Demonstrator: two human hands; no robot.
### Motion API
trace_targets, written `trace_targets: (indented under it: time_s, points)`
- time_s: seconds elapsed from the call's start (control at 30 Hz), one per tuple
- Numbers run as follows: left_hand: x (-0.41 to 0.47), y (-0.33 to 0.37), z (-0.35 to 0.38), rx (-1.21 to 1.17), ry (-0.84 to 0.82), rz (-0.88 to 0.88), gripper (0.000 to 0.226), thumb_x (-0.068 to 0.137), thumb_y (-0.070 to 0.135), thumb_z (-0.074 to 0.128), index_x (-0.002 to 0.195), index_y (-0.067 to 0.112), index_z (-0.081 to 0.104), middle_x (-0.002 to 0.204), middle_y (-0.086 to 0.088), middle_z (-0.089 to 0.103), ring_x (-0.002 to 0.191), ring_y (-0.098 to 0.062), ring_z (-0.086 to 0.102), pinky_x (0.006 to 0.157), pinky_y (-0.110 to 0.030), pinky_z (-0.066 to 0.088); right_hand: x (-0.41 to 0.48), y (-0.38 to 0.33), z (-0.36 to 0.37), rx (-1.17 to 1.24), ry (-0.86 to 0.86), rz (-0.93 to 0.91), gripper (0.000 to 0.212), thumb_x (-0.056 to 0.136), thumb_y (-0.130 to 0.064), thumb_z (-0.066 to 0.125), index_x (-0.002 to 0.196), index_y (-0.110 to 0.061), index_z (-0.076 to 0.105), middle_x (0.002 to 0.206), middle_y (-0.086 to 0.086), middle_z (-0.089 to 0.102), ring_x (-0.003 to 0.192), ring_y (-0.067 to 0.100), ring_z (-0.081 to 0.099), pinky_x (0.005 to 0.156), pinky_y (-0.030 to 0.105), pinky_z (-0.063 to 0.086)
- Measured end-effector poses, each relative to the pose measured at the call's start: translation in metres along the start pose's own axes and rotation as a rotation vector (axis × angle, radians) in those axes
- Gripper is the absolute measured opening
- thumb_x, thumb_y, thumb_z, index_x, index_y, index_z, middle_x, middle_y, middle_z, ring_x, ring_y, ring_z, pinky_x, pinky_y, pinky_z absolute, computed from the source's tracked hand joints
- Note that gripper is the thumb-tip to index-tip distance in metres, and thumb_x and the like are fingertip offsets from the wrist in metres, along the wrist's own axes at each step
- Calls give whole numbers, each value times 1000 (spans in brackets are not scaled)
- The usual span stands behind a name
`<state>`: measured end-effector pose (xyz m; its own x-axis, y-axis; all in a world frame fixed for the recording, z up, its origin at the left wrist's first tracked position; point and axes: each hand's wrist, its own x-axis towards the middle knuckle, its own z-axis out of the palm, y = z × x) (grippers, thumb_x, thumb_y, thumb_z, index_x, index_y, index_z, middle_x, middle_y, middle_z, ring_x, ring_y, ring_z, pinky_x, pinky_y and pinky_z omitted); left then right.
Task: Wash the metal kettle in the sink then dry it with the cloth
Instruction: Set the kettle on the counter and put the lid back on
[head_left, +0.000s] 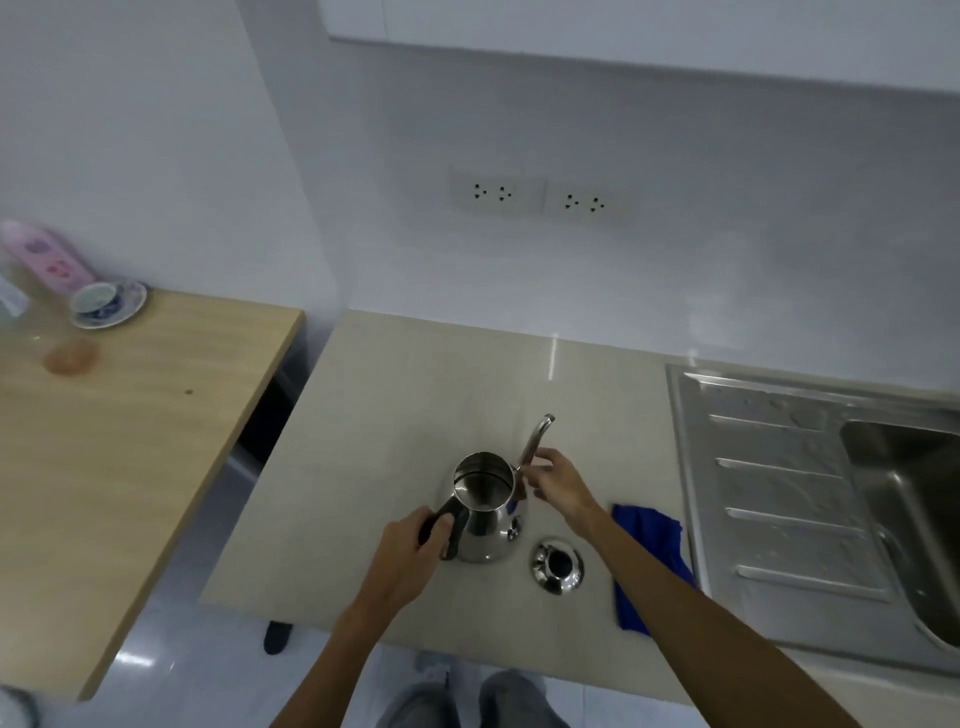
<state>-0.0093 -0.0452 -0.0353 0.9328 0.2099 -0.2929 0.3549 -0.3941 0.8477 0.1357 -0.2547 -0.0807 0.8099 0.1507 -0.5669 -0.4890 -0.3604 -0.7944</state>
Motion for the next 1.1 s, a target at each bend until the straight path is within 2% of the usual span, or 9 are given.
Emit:
trace_targets:
  time_s: [0.13,0.23,0.33,0.47,0.6,0.73,0.8,0.93,1.1]
  points:
    - [9,1,-10,83,29,38,30,84,47,70,99,24,57,90,6,68,70,-9,65,59,-25,54,-32,31,-21,-419,83,-132,36,91,-21,63,126,-14,58,115,2,66,104,16,61,84,18,46]
    - [25,7,-15,107,-60,135,71,71,61,72,130,33,44,124,18,51,109,-5,54,91,-29,48,-50,61,-35,-629,-109,-150,48,84,-27,70,129,-17,58,124,-1,56,114,14,54,96,21,43]
    - [38,18,-11,159,-175,300,82,67,60,77,134,45,32,131,31,38,124,-1,42,103,-25,36,-60,77,-38,-773,-160,-201,53,75,-30,76,126,-25,59,117,-10,50,110,8,49,100,23,42]
    - [47,22,-7,238,-197,448,82,64,54,79,129,55,28,133,40,30,128,-1,35,106,-22,31,-67,81,-27,-772,-82,-312,40,74,-18,78,112,-16,68,106,-13,54,103,8,53,91,21,41]
    - [50,17,-8,229,-207,471,86,65,43,80,129,57,25,136,40,27,131,-2,35,110,-24,31,-70,85,-23,-736,10,-377,29,76,-15,79,105,-16,73,100,-17,57,87,-10,51,81,3,37]
    - [50,13,-6,212,-222,427,89,66,38,80,131,59,22,136,41,28,132,-1,36,109,-22,34,-76,94,-22,-596,121,-366,20,83,-18,76,102,-20,72,98,-16,67,84,-7,62,80,21,53]
    - [51,8,-5,201,-226,389,92,65,40,79,138,51,24,142,29,36,134,-3,37,110,-29,39,-81,88,-22,-498,208,-321,24,88,-31,68,107,-17,68,91,-13,67,81,-3,65,75,17,53]
    - [51,3,-2,198,-238,334,104,64,46,78,150,33,21,151,12,36,140,-7,35,111,-31,38,-94,37,-27,-373,345,-414,25,91,-18,66,114,-12,58,128,-4,61,105,2,63,89,14,51]
    - [46,2,4,148,-217,293,111,64,47,77,154,24,16,156,6,31,142,-11,35,114,-35,37,-111,-56,-19,-426,221,-684,24,94,-25,62,112,-13,52,140,-12,48,119,1,53,95,7,43]
